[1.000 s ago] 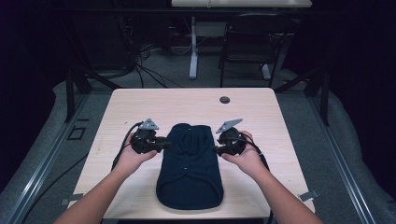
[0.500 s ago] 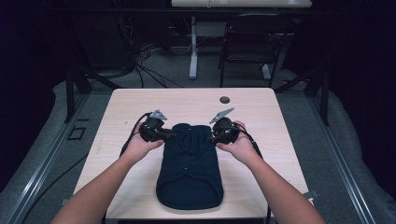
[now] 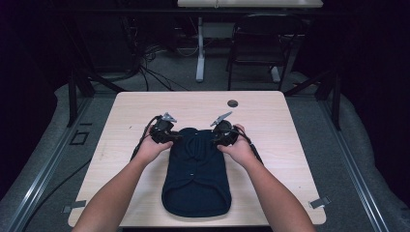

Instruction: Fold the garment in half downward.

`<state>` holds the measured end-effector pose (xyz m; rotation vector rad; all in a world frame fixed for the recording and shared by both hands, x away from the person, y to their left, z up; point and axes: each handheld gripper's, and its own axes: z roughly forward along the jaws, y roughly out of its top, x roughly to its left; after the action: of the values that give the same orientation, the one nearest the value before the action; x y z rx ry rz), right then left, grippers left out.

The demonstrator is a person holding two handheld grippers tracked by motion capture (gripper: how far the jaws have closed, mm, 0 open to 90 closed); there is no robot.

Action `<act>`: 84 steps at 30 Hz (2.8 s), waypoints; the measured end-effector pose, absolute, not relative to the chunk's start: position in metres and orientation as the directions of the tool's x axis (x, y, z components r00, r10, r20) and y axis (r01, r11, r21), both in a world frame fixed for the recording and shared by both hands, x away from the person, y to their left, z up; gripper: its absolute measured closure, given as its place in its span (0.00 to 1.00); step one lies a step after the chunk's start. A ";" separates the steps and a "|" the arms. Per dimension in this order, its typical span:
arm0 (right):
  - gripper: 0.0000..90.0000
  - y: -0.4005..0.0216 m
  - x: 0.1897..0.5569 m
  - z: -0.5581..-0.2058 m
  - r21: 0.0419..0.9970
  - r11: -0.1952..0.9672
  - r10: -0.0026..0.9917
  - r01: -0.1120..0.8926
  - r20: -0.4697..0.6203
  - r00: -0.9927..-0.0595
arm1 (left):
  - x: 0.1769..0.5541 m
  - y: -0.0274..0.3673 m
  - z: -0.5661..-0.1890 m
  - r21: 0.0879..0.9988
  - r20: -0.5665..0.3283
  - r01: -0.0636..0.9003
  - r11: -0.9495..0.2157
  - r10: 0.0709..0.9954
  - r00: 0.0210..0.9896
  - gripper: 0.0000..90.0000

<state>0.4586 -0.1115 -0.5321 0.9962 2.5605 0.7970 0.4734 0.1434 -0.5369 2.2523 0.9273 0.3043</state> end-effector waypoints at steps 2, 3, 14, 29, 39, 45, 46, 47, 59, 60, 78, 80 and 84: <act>0.72 -0.111 0.460 -0.533 0.586 0.609 0.691 0.534 -0.061 -0.721 | 0.477 0.144 -0.539 0.662 -0.042 0.543 -0.516 0.698 0.714 0.80; 0.73 -0.112 0.462 -0.535 0.584 0.612 0.692 0.533 -0.069 -0.718 | 0.478 0.145 -0.541 0.661 -0.038 0.545 -0.516 0.702 0.711 0.80; 0.76 -0.109 0.473 -0.550 0.583 0.595 0.722 0.554 -0.084 -0.687 | 0.490 0.138 -0.552 0.658 -0.030 0.564 -0.498 0.732 0.681 0.85; 0.87 -0.109 0.470 -0.555 0.542 0.631 0.678 0.555 -0.039 -0.734 | 0.482 0.133 -0.558 0.616 0.002 0.550 -0.564 0.699 0.715 0.93; 0.87 -0.113 0.466 -0.552 0.510 0.662 0.648 0.549 -0.021 -0.761 | 0.485 0.131 -0.554 0.626 0.007 0.541 -0.562 0.697 0.717 0.88; 0.87 -0.111 0.467 -0.554 0.521 0.649 0.657 0.554 -0.018 -0.753 | 0.498 0.123 -0.550 0.626 0.052 0.526 -0.575 0.705 0.708 0.71; 0.87 -0.111 0.467 -0.554 0.518 0.652 0.656 0.553 -0.020 -0.755 | 0.499 0.122 -0.549 0.631 0.052 0.522 -0.573 0.703 0.709 0.70; 0.87 -0.111 0.467 -0.554 0.519 0.652 0.656 0.553 -0.021 -0.754 | 0.500 0.122 -0.547 0.637 0.050 0.517 -0.571 0.700 0.712 0.70; 0.75 -0.113 0.477 -0.540 0.563 0.638 0.671 0.525 -0.071 -0.738 | 0.503 0.115 -0.556 0.581 0.072 0.514 -0.632 0.668 0.740 0.67; 0.73 -0.111 0.479 -0.540 0.580 0.627 0.674 0.520 -0.070 -0.735 | 0.502 0.115 -0.556 0.577 0.079 0.512 -0.636 0.667 0.741 0.67; 0.73 -0.099 0.504 -0.550 0.468 0.717 0.616 0.517 -0.077 -0.784 | 0.497 0.118 -0.560 0.587 0.075 0.494 -0.642 0.650 0.756 0.83; 0.79 -0.099 0.503 -0.550 0.469 0.720 0.609 0.512 -0.073 -0.790 | 0.497 0.117 -0.560 0.585 0.078 0.490 -0.646 0.646 0.759 0.85; 0.84 -0.098 0.499 -0.549 0.453 0.744 0.588 0.491 -0.096 -0.803 | 0.497 0.116 -0.559 0.578 0.092 0.482 -0.659 0.639 0.764 0.87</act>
<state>0.4994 -0.0978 -0.5491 0.8524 2.7122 0.6076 0.4966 0.1164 -0.5593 2.4212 0.8394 0.3906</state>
